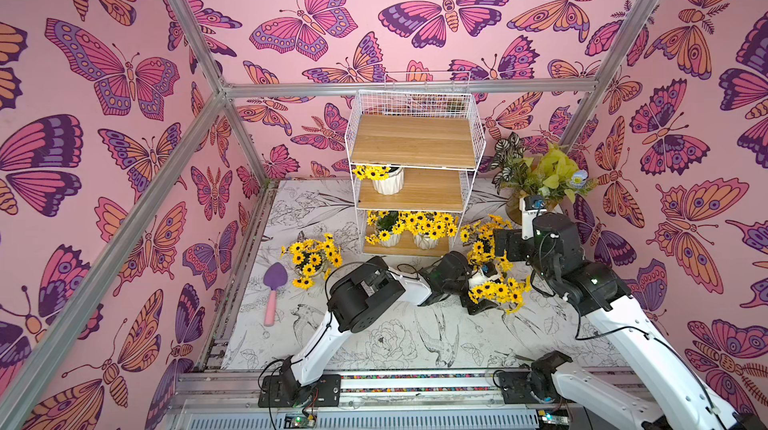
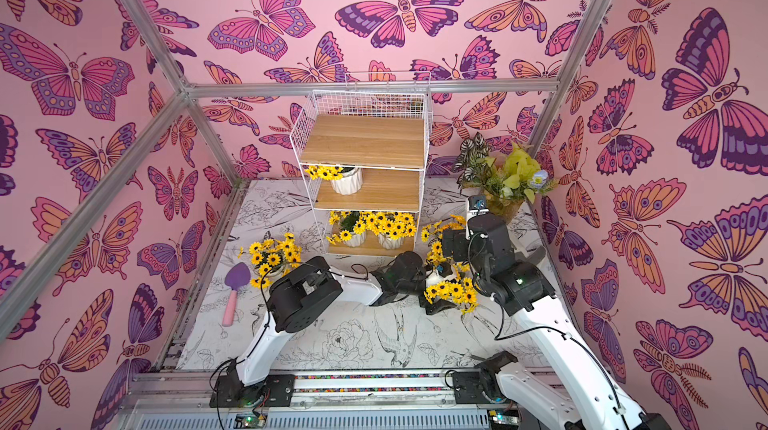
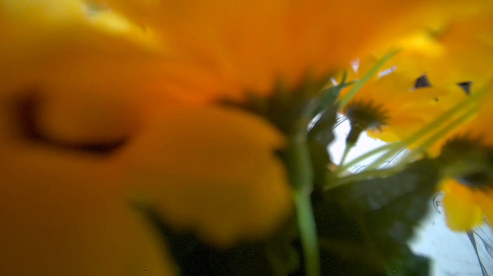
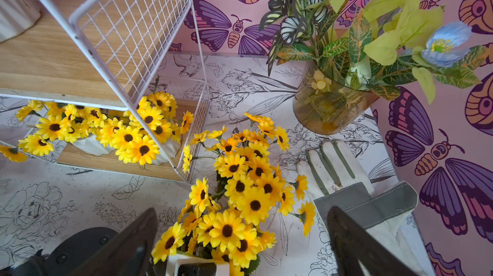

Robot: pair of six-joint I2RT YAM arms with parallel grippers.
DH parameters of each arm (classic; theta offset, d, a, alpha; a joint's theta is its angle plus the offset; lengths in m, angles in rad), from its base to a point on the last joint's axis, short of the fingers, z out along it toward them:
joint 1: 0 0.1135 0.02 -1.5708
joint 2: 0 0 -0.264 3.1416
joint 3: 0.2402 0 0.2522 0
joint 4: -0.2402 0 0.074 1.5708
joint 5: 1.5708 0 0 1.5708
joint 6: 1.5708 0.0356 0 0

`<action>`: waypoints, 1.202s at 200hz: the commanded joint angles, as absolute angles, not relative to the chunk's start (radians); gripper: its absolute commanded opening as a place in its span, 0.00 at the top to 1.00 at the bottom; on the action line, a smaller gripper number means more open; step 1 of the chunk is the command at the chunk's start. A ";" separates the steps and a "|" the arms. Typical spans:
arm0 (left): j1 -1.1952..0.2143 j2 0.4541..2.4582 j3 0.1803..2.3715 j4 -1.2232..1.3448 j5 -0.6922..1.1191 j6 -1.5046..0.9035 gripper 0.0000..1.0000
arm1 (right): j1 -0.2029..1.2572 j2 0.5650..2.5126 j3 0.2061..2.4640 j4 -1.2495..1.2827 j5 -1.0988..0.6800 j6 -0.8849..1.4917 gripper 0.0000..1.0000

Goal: Take the sunflower pots off the shelves
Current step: Place the sunflower pot at the center of the board.

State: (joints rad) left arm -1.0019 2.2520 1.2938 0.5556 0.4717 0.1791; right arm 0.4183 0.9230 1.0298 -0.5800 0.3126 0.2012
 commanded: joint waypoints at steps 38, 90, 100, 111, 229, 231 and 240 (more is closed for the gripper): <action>-0.991 2.198 1.300 0.351 0.412 0.221 0.01 | 0.411 0.976 1.066 -0.554 0.287 0.192 0.01; -0.988 2.167 1.336 0.202 0.420 0.245 0.01 | 0.411 1.017 1.089 -0.524 0.258 0.190 0.01; -0.987 2.147 1.342 0.180 0.409 0.257 0.01 | 0.411 1.031 1.099 -0.529 0.259 0.187 0.01; -0.982 2.126 1.344 0.167 0.416 0.256 0.01 | 0.412 1.045 1.110 -0.535 0.262 0.183 0.01; -0.977 2.018 1.299 0.288 0.395 0.213 0.01 | 0.411 1.060 1.102 -0.497 0.234 0.170 0.01; -0.977 2.014 1.295 0.288 0.393 0.212 0.01 | 0.411 1.062 1.103 -0.496 0.232 0.171 0.01; -0.977 1.987 1.272 0.288 0.386 0.210 0.01 | 0.411 1.071 1.113 -0.492 0.214 0.174 0.01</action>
State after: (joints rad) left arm -0.9756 2.0811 1.3212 0.2394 0.4068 0.2310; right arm 0.4183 1.0698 1.0836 -0.5117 0.2523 0.1814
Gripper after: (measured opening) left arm 0.993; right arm 0.989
